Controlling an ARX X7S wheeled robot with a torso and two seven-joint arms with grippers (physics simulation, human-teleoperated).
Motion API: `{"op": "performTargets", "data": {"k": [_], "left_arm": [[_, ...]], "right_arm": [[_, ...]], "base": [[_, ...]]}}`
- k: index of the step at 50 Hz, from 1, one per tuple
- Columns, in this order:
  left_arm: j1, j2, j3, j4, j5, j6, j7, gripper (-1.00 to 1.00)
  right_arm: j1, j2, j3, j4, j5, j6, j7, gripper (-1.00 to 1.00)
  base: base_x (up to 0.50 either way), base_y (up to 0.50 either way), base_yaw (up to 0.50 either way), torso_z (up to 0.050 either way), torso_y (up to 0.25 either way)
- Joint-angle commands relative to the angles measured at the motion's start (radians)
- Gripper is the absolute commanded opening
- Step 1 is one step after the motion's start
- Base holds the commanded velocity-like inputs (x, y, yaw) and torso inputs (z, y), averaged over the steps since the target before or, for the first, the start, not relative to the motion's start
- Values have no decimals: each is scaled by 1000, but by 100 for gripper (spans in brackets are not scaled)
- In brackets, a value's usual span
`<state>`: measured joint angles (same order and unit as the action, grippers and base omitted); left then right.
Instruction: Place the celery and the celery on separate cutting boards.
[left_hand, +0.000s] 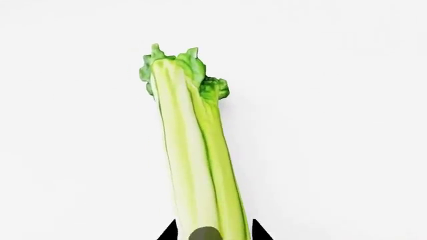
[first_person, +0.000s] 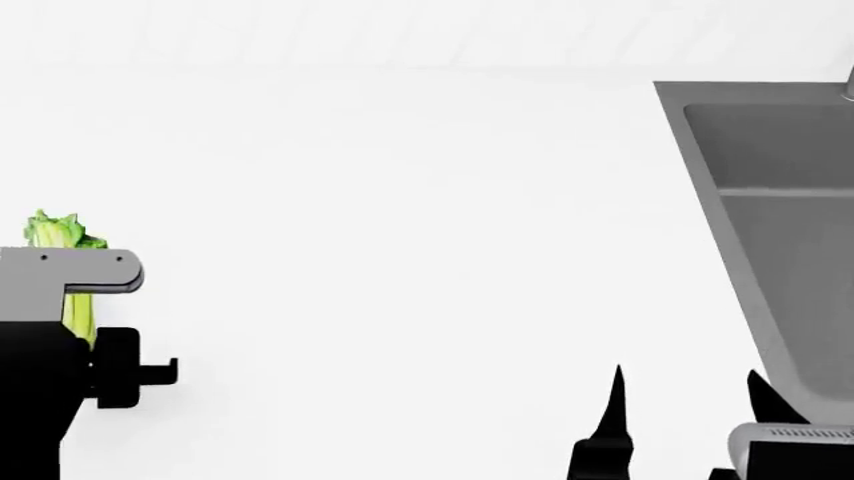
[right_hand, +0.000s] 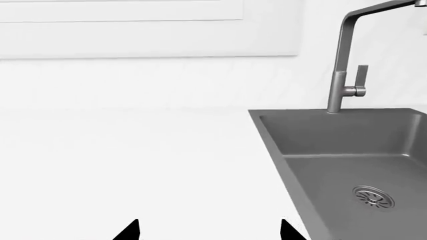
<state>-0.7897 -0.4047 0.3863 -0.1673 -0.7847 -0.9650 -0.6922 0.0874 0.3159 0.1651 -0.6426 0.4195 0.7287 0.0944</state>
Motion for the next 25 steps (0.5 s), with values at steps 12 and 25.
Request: {"op": "performTargets", "data": {"k": [12, 25], "left_arm": [[16, -111, -153, 328, -201, -123, -116, -100], [162, -311, -379, 716, -586, -234, -172, -100]], "right_arm": [[8, 12, -1, -16, 9, 27, 20, 100], [21, 19, 10, -32, 27, 37, 25, 100]], "base": [[0, 0, 0, 0, 0], [0, 0, 0, 0, 0]]}}
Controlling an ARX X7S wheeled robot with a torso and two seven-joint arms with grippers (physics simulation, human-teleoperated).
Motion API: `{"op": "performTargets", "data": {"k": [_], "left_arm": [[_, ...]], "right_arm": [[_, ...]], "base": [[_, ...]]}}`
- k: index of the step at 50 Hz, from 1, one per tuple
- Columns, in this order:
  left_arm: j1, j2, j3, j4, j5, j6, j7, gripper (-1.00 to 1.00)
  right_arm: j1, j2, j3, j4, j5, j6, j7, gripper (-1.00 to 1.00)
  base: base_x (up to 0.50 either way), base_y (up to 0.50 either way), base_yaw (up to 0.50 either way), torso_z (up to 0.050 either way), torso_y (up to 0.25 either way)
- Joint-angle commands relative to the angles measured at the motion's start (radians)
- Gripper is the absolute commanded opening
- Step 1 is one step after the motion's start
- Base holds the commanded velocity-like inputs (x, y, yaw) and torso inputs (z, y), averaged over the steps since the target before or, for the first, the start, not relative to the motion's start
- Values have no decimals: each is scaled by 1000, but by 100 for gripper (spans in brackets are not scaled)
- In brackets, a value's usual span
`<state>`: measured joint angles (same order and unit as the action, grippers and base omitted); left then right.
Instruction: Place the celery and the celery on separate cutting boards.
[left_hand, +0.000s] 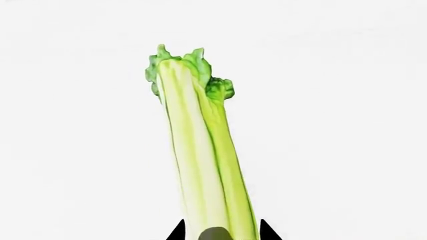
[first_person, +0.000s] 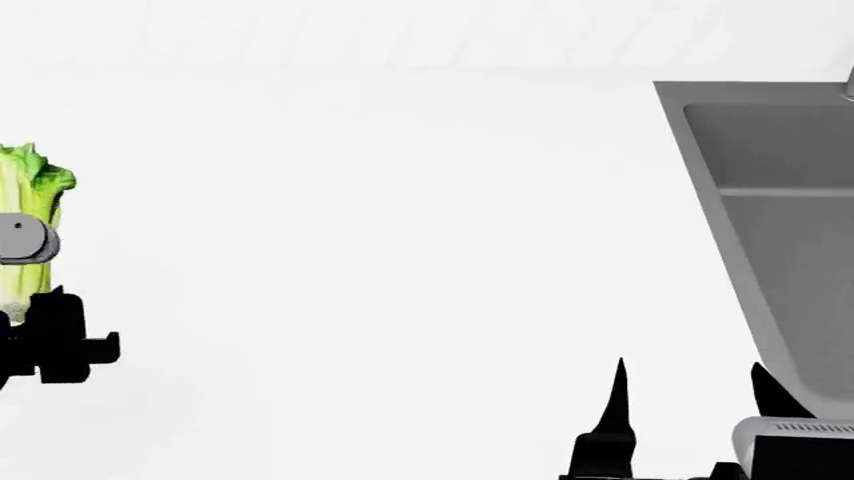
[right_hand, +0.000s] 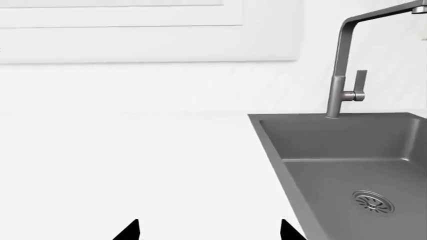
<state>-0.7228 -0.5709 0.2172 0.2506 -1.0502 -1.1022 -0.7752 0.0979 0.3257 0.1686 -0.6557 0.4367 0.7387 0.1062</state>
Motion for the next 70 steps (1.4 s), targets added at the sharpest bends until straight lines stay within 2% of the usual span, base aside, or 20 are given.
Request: {"op": "performTargets", "data": {"k": [1, 5, 11, 18, 50, 70], "left_arm": [[104, -164, -222, 324, -352, -105, -89, -100], [152, -217, -296, 384, -433, -92, -74, -100], [236, -261, -360, 455, -452, -70, 1, -100], [231, -251, -344, 468, -438, -65, 17, -100], [257, -227, -316, 488, -423, -43, 4, -100], [290, -244, -335, 511, -435, -26, 9, -100]], "right_arm": [[11, 10, 9, -24, 12, 25, 12, 100], [13, 14, 3, -35, 9, 17, 11, 100], [4, 22, -1, -48, 12, 11, 4, 100], [-2, 20, 7, -44, 26, 9, 1, 100], [-6, 33, -3, -62, 39, 15, 12, 100], [-20, 39, -1, -65, 44, 1, 14, 100]], "base": [[0, 0, 0, 0, 0], [0, 0, 0, 0, 0], [0, 0, 0, 0, 0], [0, 0, 0, 0, 0], [1, -500, 0, 0, 0], [1, -500, 0, 0, 0]]}}
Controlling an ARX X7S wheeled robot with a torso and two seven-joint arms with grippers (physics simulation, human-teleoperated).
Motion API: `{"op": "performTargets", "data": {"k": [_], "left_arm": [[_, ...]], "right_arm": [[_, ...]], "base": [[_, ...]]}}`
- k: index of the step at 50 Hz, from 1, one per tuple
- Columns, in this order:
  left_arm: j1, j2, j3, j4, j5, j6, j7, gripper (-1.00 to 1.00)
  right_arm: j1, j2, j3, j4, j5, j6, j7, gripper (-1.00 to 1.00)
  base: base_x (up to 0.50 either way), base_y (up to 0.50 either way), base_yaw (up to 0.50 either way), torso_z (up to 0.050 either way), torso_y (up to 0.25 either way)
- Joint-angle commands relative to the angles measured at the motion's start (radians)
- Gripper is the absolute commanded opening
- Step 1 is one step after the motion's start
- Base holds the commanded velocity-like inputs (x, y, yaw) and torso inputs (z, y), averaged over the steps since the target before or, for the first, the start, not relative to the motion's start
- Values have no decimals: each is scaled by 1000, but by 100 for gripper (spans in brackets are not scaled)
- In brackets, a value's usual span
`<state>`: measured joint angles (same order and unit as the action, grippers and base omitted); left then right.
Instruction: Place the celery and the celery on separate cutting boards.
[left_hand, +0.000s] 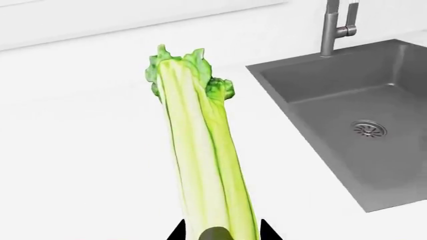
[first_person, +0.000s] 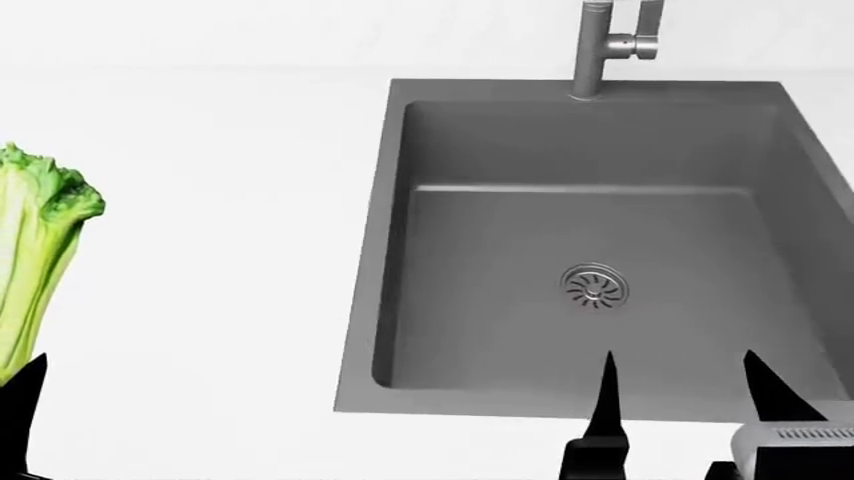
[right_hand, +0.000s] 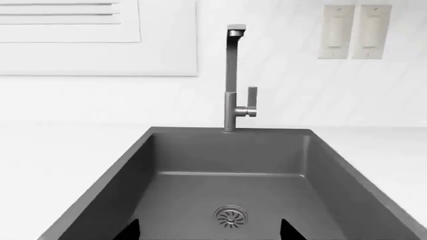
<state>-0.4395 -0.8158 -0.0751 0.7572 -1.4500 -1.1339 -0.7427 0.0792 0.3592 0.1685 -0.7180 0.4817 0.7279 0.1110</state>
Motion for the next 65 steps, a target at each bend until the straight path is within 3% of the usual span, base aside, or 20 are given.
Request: {"op": "performTargets", "data": {"k": [1, 46, 65], "left_arm": [[8, -3, -46, 6, -39, 7, -24, -100], [-24, 23, 17, 22, -59, 15, -67, -100], [10, 1, -8, 35, -65, 35, -51, -100]], "right_arm": [[-3, 6, 3, -7, 1, 12, 11, 100], [-6, 24, 8, -43, 29, 24, 33, 100], [-11, 30, 23, -42, 39, 20, 41, 100]], "base": [[1, -500, 0, 0, 0], [1, -500, 0, 0, 0], [0, -500, 0, 0, 1]]}}
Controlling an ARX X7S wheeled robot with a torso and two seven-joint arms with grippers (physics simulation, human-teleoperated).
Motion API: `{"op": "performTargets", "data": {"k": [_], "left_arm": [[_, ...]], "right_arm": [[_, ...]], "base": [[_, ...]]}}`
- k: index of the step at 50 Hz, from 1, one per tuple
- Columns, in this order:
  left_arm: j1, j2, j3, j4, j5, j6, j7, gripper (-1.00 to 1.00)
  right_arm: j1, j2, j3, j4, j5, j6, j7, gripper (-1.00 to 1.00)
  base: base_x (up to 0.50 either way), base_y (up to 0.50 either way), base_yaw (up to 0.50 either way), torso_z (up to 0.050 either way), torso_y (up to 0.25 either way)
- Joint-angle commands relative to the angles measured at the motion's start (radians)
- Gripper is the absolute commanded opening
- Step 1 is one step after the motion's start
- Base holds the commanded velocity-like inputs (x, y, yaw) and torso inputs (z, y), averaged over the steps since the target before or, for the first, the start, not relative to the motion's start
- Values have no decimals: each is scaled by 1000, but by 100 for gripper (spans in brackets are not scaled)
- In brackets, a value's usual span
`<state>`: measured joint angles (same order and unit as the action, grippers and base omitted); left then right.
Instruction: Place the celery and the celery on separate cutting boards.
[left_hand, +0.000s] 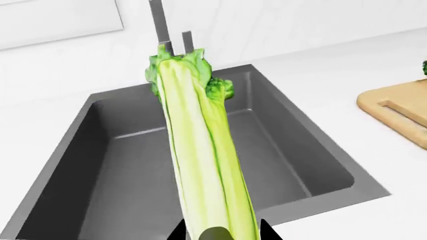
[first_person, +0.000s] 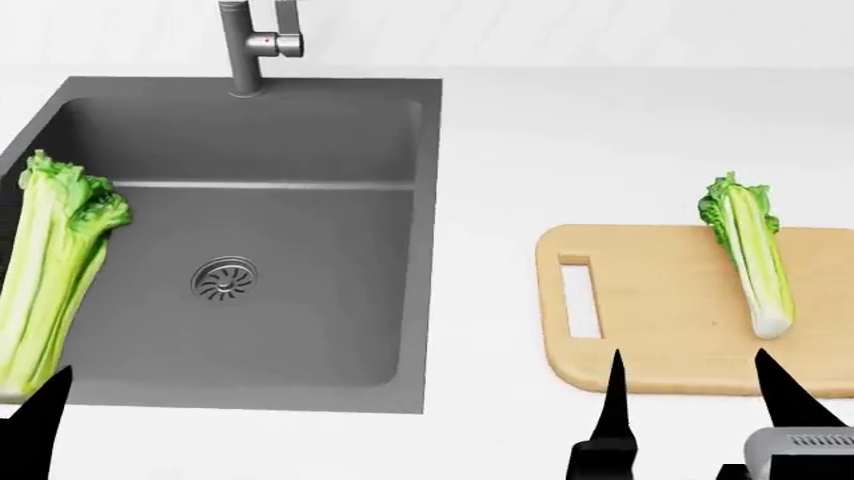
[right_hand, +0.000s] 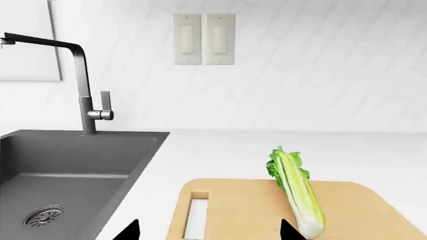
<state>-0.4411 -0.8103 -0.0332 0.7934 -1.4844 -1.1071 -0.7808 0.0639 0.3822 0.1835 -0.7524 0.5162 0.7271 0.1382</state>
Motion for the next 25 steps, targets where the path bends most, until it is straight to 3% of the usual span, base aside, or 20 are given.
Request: {"op": "performTargets", "data": {"k": [1, 25], "left_arm": [[13, -6, -51, 0, -32, 9, -13, -100], [-8, -9, -35, 8, -58, 18, -45, -100]], "right_arm": [[4, 8, 7, -6, 4, 20, 14, 100], [0, 12, 8, -3, 10, 11, 20, 100]], "base": [[0, -500, 0, 0, 0], [0, -500, 0, 0, 0]]}}
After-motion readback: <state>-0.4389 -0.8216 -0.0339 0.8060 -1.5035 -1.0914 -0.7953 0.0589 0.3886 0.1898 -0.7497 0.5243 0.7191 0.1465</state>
